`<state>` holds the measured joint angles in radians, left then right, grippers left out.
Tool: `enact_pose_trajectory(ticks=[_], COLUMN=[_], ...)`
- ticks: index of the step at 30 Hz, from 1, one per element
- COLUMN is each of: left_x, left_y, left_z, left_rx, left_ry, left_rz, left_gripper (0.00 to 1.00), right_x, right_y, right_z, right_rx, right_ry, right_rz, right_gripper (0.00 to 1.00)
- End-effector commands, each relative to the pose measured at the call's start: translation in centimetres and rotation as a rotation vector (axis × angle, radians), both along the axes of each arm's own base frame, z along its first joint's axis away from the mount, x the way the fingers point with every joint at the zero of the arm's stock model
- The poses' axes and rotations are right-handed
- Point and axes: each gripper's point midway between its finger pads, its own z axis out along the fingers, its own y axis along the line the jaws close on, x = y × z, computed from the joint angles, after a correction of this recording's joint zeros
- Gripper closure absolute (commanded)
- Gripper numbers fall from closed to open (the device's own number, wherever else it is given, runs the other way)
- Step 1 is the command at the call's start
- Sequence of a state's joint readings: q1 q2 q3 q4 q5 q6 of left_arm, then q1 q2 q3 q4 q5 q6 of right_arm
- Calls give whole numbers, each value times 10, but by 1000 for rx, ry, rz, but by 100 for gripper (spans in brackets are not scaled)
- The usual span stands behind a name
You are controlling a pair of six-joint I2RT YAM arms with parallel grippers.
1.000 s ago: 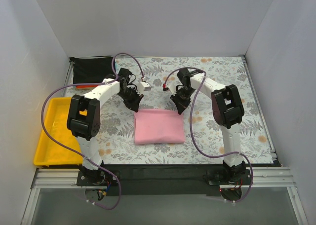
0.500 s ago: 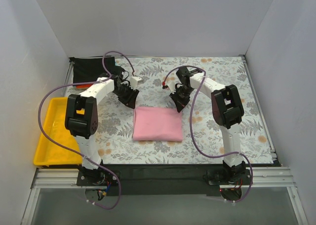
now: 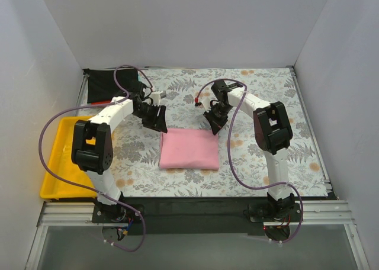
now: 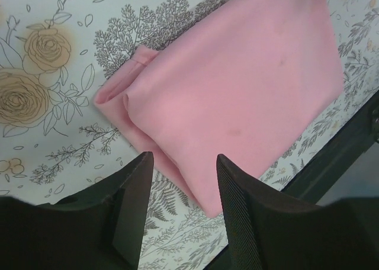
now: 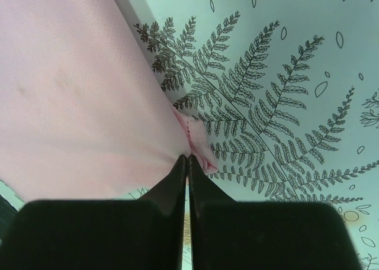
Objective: Fold and stack the t-shirts
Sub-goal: Fold the tshirt
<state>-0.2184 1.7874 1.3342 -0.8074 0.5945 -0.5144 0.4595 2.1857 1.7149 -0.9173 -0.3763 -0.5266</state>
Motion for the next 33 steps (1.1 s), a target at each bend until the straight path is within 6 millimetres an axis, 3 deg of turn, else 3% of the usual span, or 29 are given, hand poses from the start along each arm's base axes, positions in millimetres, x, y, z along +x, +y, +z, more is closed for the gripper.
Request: enact_pose_trajectory(ticks=[1, 8, 19, 23, 24, 25, 29, 33], left_x=[-7, -17, -24, -20, -20, -21, -21, -13], left_y=[-3, -3, 0, -2, -2, -3, 5, 31], left_z=[-7, -23, -45, -42, -38, -36, -32, -44], left_rx=[-11, -5, 29, 16, 12, 11, 36, 102], left_ry=[102, 192, 263, 243, 239, 238, 213, 192], left_rz=[79, 101, 130, 136, 137, 136, 135, 194], left_gripper=[55, 66, 67, 83, 95, 100, 100, 100], right_x=[7, 7, 8, 9, 9, 10, 9, 12], right_y=[0, 0, 1, 1, 1, 1, 0, -5], right_z=[11, 9, 8, 9, 9, 11, 20, 24], right_rx=[9, 8, 8, 6, 6, 7, 11, -6], right_ry=[-38, -31, -31, -35, -37, -42, -61, -87], right_rz=[-3, -2, -2, -4, -4, -5, -5, -3], right_gripper=[99, 99, 99, 99, 99, 99, 99, 99])
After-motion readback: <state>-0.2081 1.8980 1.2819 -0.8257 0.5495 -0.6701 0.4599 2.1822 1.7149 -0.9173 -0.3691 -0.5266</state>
